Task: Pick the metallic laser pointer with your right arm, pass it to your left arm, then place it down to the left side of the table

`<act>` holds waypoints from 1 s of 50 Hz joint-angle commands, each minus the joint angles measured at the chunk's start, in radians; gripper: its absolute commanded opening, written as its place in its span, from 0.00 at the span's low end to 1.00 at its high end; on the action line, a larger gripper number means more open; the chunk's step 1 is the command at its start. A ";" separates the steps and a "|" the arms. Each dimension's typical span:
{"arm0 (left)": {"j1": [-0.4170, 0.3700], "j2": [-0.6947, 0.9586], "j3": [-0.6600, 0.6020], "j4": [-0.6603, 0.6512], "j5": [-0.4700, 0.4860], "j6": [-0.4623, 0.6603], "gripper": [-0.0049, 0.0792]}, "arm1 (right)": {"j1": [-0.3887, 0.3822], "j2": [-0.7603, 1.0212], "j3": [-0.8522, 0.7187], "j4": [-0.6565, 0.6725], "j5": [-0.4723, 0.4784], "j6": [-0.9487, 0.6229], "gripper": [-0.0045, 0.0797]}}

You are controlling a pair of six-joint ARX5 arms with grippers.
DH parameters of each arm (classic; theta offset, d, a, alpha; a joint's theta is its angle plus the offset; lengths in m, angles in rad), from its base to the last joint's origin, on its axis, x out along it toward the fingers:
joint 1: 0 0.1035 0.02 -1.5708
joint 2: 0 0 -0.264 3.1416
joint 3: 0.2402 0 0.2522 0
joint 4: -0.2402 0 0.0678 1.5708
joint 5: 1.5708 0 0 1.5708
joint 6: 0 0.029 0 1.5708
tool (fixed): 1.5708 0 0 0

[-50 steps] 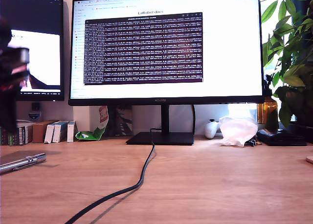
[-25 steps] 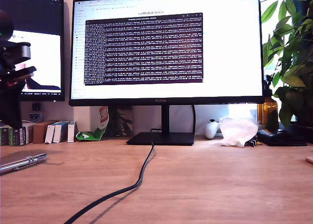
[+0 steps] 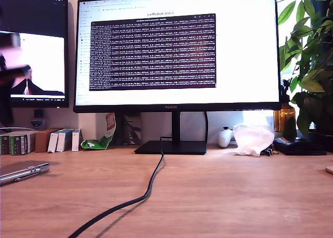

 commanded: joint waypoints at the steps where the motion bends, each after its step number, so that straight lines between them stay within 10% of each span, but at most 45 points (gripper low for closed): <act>1: -0.008 -0.032 -0.035 0.009 -0.010 -0.008 0.03 | -0.024 -0.002 -0.042 0.017 -0.019 -0.002 0.04; 50: -0.179 -0.343 -0.173 0.184 -0.196 -0.145 0.03 | -0.042 -0.002 -0.068 -0.019 -0.070 0.216 0.04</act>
